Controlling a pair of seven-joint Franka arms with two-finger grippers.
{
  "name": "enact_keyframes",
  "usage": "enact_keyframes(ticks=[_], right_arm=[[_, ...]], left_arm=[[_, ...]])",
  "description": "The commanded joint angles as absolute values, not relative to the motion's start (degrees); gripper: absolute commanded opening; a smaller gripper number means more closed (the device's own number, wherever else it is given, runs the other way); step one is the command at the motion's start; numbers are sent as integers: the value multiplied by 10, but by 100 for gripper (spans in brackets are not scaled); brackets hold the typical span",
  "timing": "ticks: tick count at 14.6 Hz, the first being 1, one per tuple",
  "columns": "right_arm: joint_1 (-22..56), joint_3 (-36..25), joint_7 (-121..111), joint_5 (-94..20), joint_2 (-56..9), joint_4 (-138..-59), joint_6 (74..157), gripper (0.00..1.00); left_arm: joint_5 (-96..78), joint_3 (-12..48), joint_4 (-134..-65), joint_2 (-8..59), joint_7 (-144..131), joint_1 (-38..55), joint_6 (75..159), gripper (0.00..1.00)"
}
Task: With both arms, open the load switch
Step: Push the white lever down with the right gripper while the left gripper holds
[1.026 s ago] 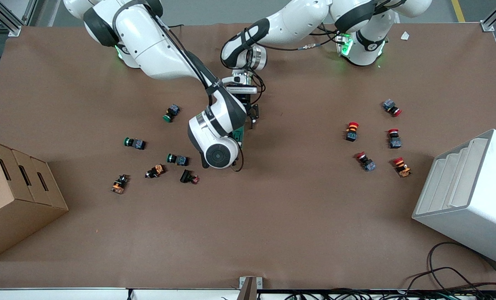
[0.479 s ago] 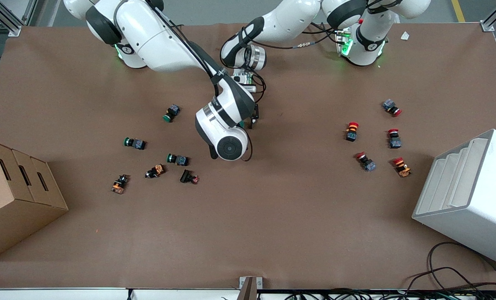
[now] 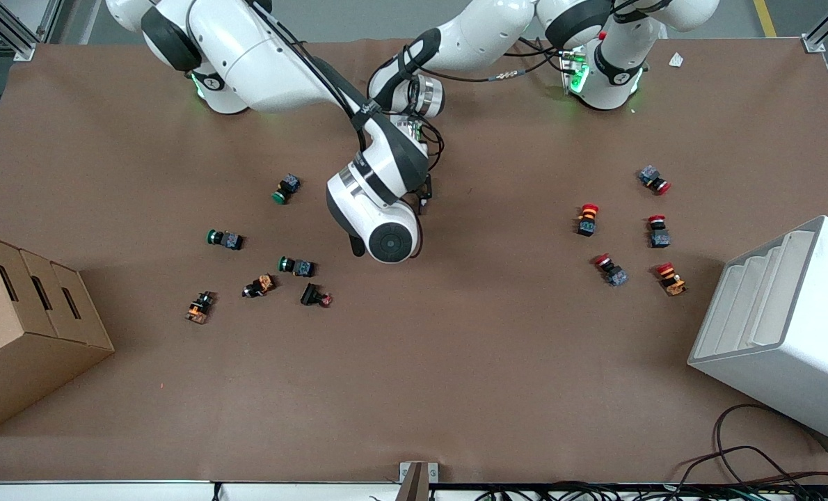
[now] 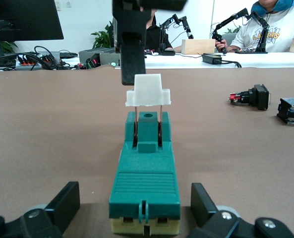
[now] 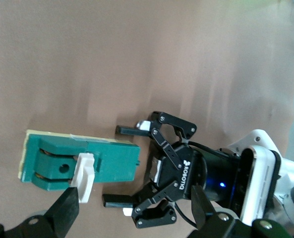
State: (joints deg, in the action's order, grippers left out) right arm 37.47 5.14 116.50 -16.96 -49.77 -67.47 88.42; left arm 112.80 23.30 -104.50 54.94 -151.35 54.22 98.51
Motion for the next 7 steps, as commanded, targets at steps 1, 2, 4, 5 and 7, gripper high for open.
enact_keyframes(ticks=[1,2,4,5,7], right_arm=[[370,62,1165,-177,-486,-686,865,100],[371,62,1165,-176,-486,-688,864,100],[373,62,1157,-174,-486,-696,855,100],[373,62,1152,-174,-486,-702,853,100],[374,61,1152,-172,-488,-710,853,100]], left_arm=[[1130,229,-1020,588,-1520,546,1006,99],[1130,228,-1020,588,-1519,546,1006,99],[1131,227,-1020,588,-1518,546,1006,99],[1130,227,-1020,588,-1518,546,1006,99],[1130,227,-1020,589,-1518,547,1006,99]])
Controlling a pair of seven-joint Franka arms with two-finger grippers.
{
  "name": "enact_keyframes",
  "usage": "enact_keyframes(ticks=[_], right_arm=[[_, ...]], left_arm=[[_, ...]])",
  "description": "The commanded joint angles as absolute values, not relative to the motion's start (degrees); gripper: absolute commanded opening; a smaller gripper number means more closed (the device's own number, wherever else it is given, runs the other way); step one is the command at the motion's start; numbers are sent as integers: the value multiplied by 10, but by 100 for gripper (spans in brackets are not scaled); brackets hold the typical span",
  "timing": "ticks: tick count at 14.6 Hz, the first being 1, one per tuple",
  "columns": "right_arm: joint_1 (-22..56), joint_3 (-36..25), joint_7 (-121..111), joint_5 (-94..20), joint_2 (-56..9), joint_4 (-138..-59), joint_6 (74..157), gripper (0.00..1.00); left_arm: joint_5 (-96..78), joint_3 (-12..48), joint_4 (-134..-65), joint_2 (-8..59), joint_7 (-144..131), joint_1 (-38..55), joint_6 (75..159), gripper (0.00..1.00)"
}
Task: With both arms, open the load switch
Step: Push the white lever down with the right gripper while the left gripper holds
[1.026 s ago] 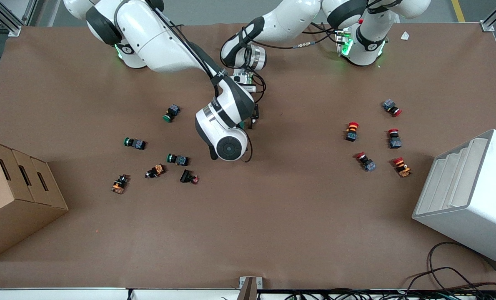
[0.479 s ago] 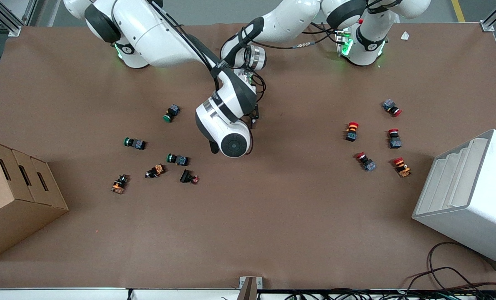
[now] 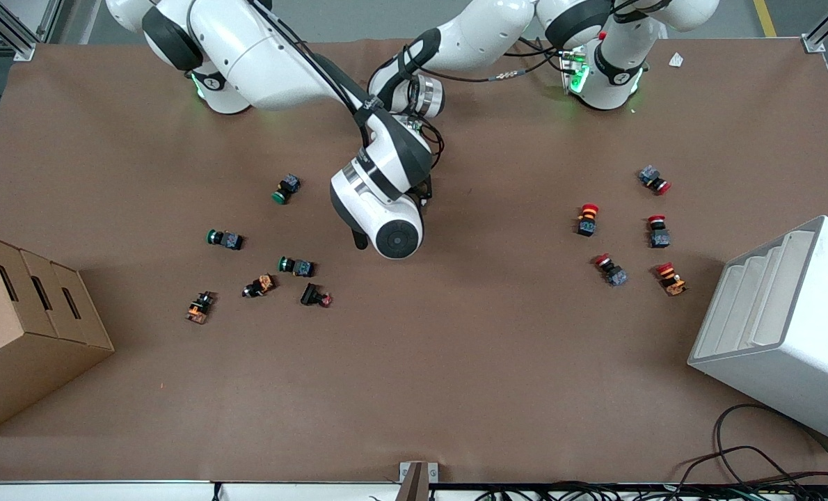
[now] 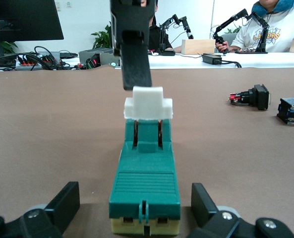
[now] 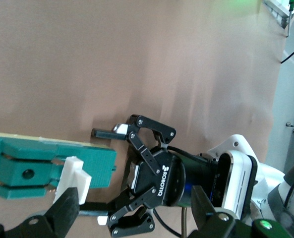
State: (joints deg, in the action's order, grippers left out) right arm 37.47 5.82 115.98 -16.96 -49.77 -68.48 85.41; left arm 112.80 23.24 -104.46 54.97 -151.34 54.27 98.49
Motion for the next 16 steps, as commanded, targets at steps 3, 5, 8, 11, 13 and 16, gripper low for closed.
enact_keyframes(ticks=[3,5,8,11,13,16], right_arm=[[379,61,1152,-170,-488,-725,858,100],[380,61,1152,-165,-490,-730,865,100],[384,61,1152,-159,-490,-743,892,100],[385,60,1152,-158,-490,-746,904,100],[385,60,1151,-157,-490,-746,904,100],[381,61,1137,-149,-482,-741,887,100]], left_arm=[[1131,227,-1020,589,-1518,546,1006,99],[1131,227,-1020,589,-1518,546,1006,99],[1131,226,-1020,588,-1517,546,1006,99],[1132,225,-1019,586,-1518,546,1006,99],[1132,224,-1019,586,-1518,546,1006,99],[1132,224,-1019,584,-1520,546,1006,99]])
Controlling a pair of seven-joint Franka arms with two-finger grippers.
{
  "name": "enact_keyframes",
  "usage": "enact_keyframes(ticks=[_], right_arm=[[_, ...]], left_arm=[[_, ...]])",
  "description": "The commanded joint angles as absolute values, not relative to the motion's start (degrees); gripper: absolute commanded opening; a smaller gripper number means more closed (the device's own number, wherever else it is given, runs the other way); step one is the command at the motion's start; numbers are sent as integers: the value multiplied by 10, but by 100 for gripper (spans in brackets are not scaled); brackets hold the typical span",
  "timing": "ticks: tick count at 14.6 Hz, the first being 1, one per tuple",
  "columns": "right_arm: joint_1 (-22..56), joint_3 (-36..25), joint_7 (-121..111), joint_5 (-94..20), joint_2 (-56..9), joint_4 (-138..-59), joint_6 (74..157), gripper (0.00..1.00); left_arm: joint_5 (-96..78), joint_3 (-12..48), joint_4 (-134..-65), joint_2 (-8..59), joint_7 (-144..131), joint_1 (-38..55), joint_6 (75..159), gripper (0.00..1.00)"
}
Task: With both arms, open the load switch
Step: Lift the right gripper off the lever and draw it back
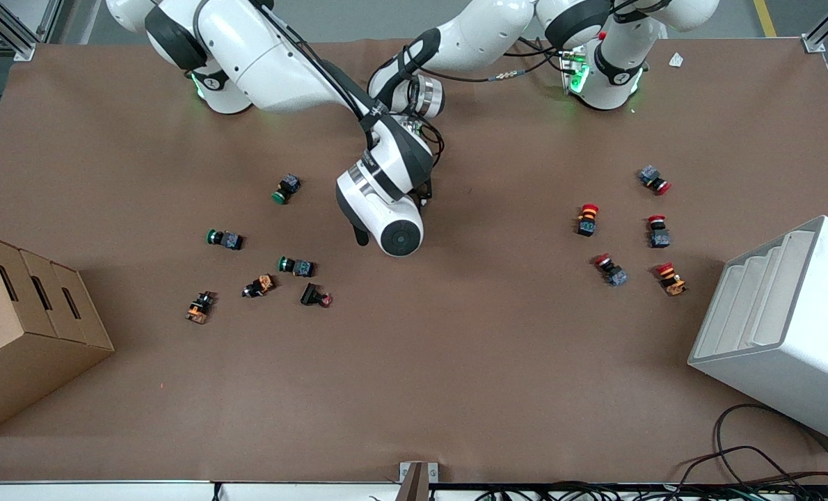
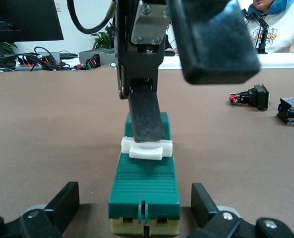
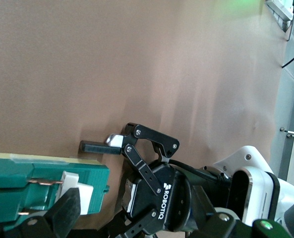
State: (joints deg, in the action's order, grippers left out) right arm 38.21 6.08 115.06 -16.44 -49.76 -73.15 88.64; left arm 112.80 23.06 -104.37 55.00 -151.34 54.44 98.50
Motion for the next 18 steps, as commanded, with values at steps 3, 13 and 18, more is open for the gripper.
enact_keyframes(ticks=[3,13,18], right_arm=[[353,55,1084,-148,-436,-738,861,100],[222,55,802,-11,-353,-739,926,100],[164,55,676,-11,-335,-743,982,100]], left_arm=[[1136,223,-1017,584,-1523,545,1006,99],[1089,236,-1015,520,-1497,525,1054,99],[941,274,-989,440,-1335,458,1120,100]])
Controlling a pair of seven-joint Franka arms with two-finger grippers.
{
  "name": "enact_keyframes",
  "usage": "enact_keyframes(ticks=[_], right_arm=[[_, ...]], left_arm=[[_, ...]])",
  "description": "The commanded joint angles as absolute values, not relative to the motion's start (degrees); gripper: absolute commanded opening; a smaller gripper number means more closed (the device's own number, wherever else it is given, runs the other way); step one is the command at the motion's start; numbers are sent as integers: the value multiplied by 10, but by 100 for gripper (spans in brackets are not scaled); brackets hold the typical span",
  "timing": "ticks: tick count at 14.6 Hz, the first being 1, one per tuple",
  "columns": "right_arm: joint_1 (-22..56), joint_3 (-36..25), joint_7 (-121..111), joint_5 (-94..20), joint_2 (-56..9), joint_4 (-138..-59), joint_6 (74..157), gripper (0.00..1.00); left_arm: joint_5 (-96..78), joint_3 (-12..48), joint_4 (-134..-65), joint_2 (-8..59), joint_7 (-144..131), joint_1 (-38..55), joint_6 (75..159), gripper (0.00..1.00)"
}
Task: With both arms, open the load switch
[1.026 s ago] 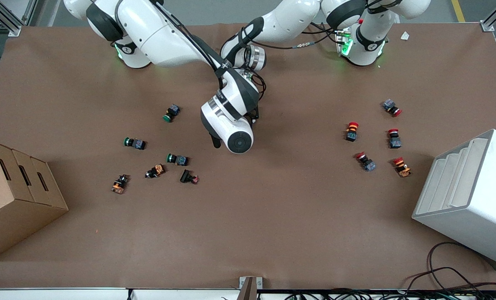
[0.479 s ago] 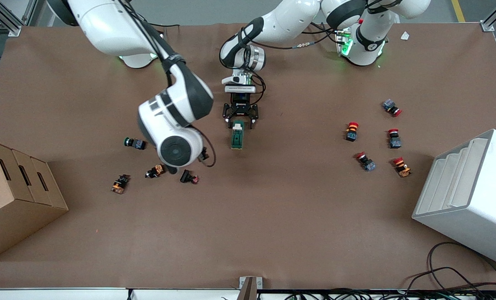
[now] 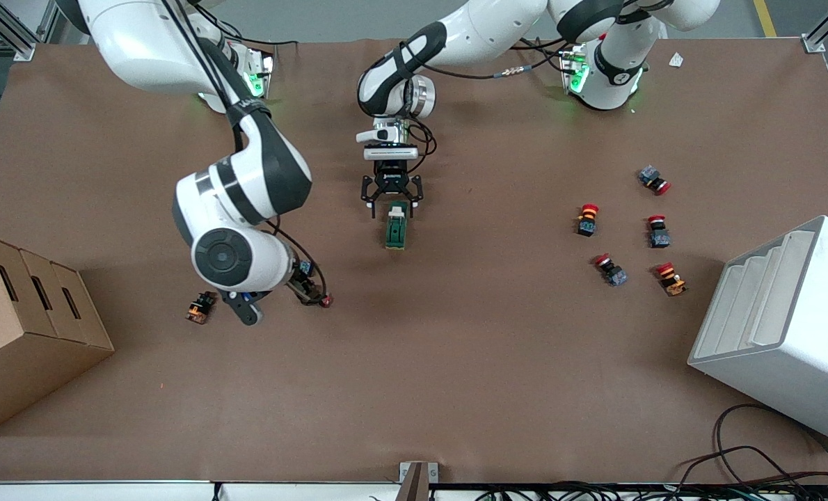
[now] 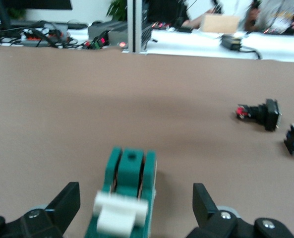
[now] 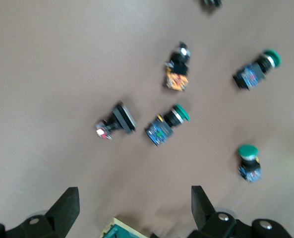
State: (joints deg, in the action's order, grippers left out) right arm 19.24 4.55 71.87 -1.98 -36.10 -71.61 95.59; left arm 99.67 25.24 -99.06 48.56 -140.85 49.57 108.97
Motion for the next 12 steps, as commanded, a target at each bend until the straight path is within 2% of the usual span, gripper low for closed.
enact_keyframes(ticks=[1,4,9,12], right_arm=[[155,55,645,-11,-332,-743,986,100],[118,55,503,-11,-303,-754,989,100],[51,51,246,-11,-199,-857,987,100],[27,25,129,-11,-149,-887,970,100]], left_arm=[[917,287,-975,432,-1299,437,1135,100],[852,329,-910,430,-1183,377,1149,100],[696,400,-790,430,-985,284,1149,100],[636,426,-760,429,-934,246,1149,100]])
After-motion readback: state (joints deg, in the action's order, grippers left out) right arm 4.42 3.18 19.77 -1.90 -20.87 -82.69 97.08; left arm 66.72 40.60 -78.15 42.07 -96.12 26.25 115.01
